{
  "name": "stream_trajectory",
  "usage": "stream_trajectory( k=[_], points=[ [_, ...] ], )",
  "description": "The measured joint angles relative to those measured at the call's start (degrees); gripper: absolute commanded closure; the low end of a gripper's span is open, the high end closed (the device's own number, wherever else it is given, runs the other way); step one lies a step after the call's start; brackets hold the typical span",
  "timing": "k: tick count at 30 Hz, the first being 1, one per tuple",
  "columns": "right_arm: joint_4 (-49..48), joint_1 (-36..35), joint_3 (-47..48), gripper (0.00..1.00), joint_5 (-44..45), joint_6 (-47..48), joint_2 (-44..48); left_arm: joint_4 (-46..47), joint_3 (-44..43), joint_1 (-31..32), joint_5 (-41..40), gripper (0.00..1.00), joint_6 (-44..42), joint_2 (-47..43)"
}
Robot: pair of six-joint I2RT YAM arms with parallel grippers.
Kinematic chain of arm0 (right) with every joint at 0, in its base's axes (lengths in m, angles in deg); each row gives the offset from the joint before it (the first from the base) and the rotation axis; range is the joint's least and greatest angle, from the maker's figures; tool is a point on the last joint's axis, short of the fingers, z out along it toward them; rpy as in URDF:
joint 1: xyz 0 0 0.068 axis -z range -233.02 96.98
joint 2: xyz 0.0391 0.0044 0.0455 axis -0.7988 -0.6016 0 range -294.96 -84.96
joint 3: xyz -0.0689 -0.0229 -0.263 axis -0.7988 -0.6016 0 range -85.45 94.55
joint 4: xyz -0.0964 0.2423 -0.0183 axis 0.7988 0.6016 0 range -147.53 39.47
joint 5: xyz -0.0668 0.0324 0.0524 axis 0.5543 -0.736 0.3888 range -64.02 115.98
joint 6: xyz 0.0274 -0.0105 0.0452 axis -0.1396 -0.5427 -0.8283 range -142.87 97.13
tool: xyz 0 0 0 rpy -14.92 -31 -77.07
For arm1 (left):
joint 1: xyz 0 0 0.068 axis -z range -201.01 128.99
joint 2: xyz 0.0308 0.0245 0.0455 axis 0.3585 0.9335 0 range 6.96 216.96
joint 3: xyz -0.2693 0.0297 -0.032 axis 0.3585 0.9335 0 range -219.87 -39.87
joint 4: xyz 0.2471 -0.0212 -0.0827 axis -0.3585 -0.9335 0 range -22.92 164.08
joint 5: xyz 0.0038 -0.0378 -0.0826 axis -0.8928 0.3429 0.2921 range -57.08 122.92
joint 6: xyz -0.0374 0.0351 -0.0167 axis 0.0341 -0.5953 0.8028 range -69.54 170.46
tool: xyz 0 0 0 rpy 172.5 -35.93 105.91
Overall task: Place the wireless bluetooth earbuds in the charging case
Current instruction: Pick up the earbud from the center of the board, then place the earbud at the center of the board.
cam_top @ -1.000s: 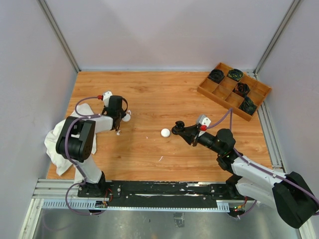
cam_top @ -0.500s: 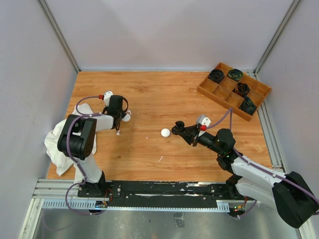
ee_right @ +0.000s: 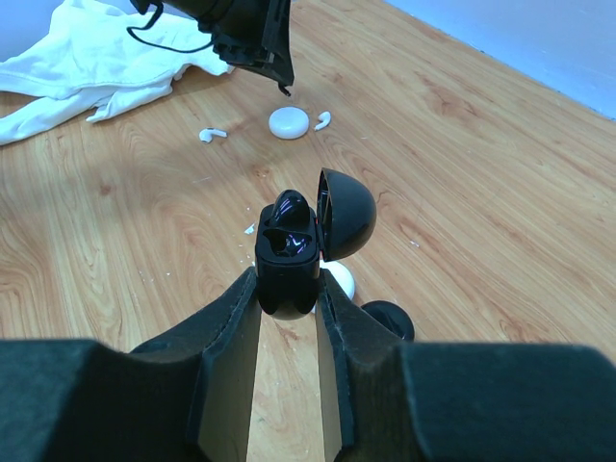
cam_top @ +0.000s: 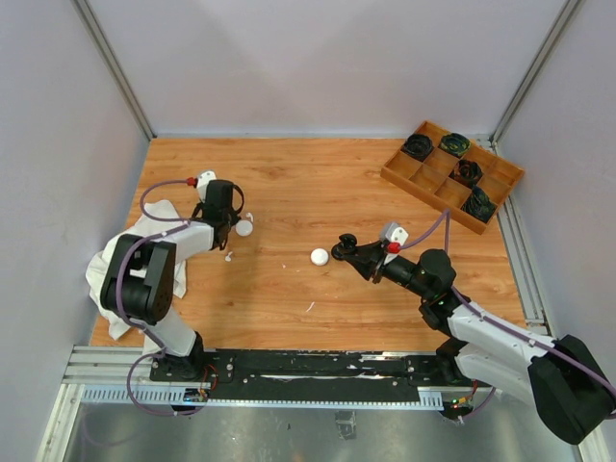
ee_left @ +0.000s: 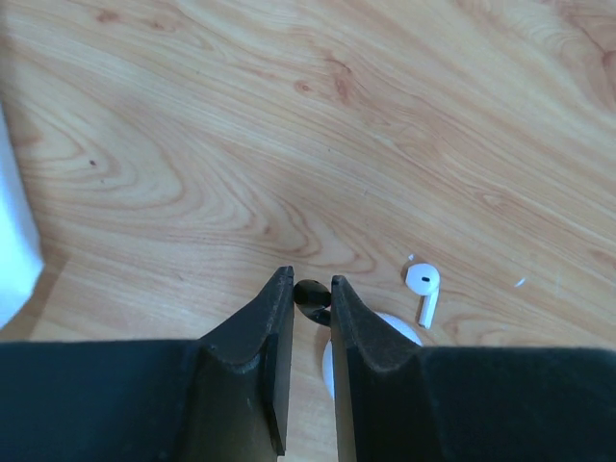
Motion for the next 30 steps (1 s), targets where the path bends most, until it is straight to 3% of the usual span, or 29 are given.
stream_trajectory(
  k=[5,13,22,30],
  points=[
    [0.42,0.0,0.0,0.99,0.0,0.0,0.61,-4.07,-0.04,-0.02,0.7,0.79,-2.89,-5.44],
    [0.68,0.0,0.0,0.99,0.0,0.0,0.83,-12.55,-0.04,1.31,8.28,0.78,-8.13,-12.41],
    [1.42,0.0,0.0,0.99,0.94,0.46,0.98,-22.05,-0.11,15.06,12.74,0.78,-14.36,-13.79],
    [1.79,0.0,0.0,0.98,2.23,1.33,2.29,-23.5,-0.2,23.74,12.9,0.77,-20.92,-10.16]
  ],
)
